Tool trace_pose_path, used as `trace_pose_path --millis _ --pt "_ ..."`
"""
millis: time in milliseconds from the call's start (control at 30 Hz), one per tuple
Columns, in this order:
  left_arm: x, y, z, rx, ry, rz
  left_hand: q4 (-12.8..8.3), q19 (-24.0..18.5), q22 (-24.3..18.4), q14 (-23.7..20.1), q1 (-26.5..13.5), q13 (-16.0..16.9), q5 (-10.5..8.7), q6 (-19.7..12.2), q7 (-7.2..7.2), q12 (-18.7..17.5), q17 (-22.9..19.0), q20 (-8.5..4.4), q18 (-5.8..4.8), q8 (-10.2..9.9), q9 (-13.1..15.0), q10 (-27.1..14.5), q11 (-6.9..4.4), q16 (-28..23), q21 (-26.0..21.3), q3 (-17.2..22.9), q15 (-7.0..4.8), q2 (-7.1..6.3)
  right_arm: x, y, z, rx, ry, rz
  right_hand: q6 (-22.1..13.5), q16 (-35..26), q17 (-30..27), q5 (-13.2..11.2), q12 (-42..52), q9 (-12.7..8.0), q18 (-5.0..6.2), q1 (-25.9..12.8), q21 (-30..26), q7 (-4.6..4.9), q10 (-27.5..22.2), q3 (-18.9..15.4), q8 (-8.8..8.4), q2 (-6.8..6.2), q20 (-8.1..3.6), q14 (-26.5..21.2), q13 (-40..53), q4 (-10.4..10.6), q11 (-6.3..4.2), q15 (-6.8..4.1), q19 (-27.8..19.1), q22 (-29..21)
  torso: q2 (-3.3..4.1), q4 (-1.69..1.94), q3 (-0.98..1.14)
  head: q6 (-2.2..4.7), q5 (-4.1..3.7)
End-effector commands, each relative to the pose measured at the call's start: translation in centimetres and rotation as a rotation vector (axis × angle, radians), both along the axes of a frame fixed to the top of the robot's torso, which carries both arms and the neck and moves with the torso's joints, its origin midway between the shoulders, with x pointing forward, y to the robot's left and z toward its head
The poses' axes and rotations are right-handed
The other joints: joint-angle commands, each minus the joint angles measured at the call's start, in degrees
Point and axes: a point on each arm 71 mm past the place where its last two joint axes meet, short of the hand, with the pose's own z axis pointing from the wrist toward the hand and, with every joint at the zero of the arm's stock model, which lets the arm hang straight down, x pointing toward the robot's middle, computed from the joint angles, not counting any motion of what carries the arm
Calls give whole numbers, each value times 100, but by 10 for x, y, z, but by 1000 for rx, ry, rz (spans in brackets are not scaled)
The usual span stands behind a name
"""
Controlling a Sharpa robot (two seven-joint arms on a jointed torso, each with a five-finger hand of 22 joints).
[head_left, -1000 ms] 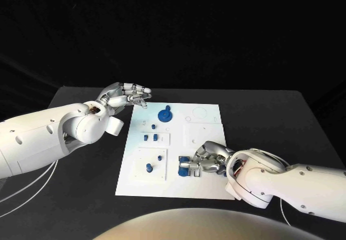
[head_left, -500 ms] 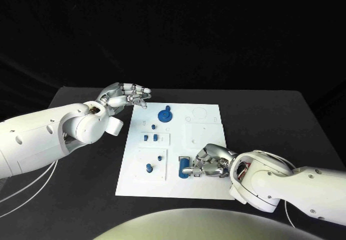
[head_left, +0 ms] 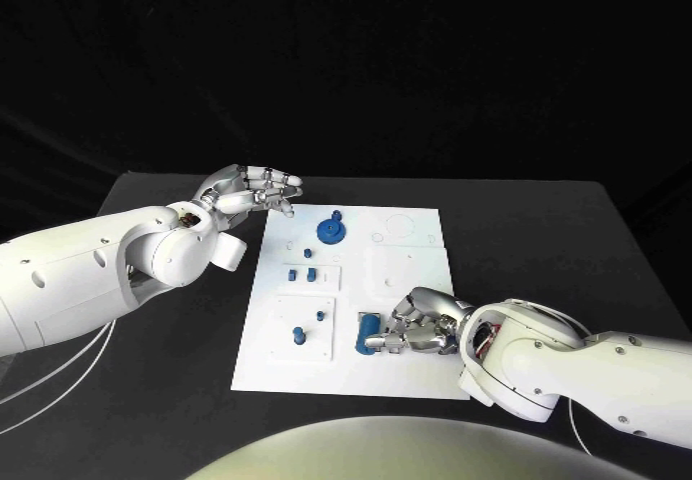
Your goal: Assemble the parts on the task board
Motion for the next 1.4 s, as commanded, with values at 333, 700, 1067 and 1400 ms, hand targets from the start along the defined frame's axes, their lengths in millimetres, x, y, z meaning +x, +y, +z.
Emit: trace_pose_path --millis 333,700,1067,1400 --pt "0 -1 1 -5 -2 -14 15 16 -8 -30 -47 6 15 -27 94 39 -5 4 65 -15 -8 -33 -1 -18 -15 -30 22 10 4 -5 1 -16 -48 -7 -22 37 1248 15 18 1 -63 118 38 -30 585 -29 42 157 -25 538 1456 -21 -30 -46 219 1189 -1 -2 4 18 -2" --pt "0 0 0 -4 -1 -13 22 18 -11 -31 -55 6 15 -28 94 40 -6 5 65 -15 -8 -35 0 -18 -22 -31 24 15 10 -12 5 -24 -92 -24 -23 40 1257 15 20 -1 -65 148 48 -32 586 -31 43 205 -27 540 1458 -22 -32 -48 222 1192 2 -3 4 23 -2" --pt "0 0 0 -4 -1 -12 22 18 -11 -31 -55 6 15 -28 94 40 -6 5 65 -15 -8 -35 0 -18 -22 -31 24 15 7 -7 15 0 -110 10 -25 41 1260 7 24 -2 -68 167 64 -32 588 -59 44 190 -28 540 1461 -27 -32 -49 227 1196 -4 0 -1 18 -3" --pt "0 0 0 -4 0 -13 22 18 -11 -31 -55 6 15 -28 94 40 -6 5 65 -15 -8 -35 0 -18 -22 -31 24 15 0 1 16 14 -76 48 -26 41 1260 4 26 -4 -68 209 64 -33 589 -111 46 149 -29 540 1463 -38 -32 -50 226 1195 -5 5 -8 16 -2"
